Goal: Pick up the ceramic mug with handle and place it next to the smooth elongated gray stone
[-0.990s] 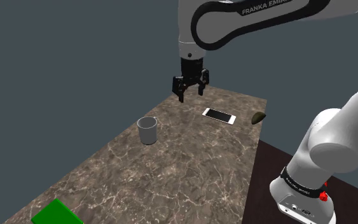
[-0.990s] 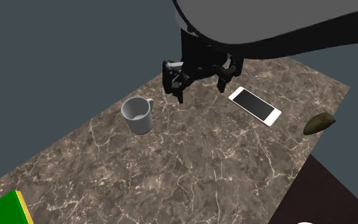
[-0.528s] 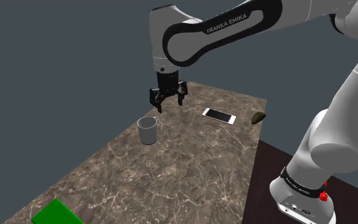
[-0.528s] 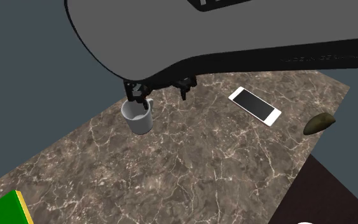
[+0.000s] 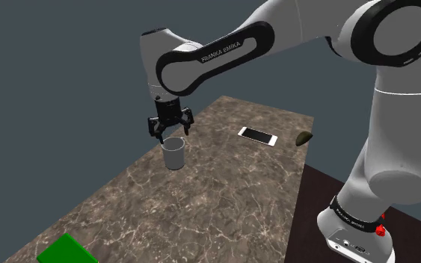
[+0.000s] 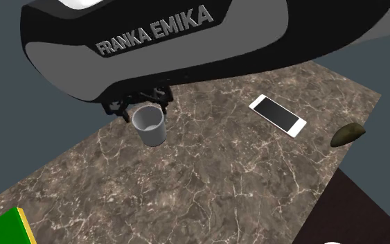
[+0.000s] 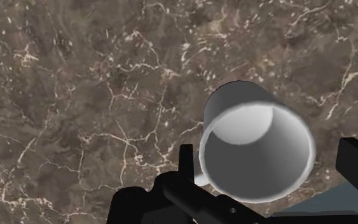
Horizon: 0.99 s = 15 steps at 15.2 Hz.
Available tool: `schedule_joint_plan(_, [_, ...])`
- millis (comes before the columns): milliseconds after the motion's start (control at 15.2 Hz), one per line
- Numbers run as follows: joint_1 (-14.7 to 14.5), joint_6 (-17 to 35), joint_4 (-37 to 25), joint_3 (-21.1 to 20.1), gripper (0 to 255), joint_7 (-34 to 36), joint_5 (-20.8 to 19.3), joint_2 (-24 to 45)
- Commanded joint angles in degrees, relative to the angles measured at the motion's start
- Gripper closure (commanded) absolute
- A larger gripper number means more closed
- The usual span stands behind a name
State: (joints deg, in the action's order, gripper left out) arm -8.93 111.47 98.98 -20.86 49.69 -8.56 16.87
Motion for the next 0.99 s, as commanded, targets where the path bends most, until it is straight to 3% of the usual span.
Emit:
schedule_joint_plan(0, [-1.6,-0.4,-5.0,0.2,0,2.1,-1.7,5.1])
schedule_joint_plan(132, [-3.3,-1.4,-10.6,0.5,0,3.6,-3.1,10.1])
schedule_joint_plan(660, [-3.3,3.7,-7.1,1.1,0,4.2,-4.0,11.8])
schedule_joint_plan(924, [-3.3,3.7,-7.1,1.1,0,4.2,-4.0,11.8])
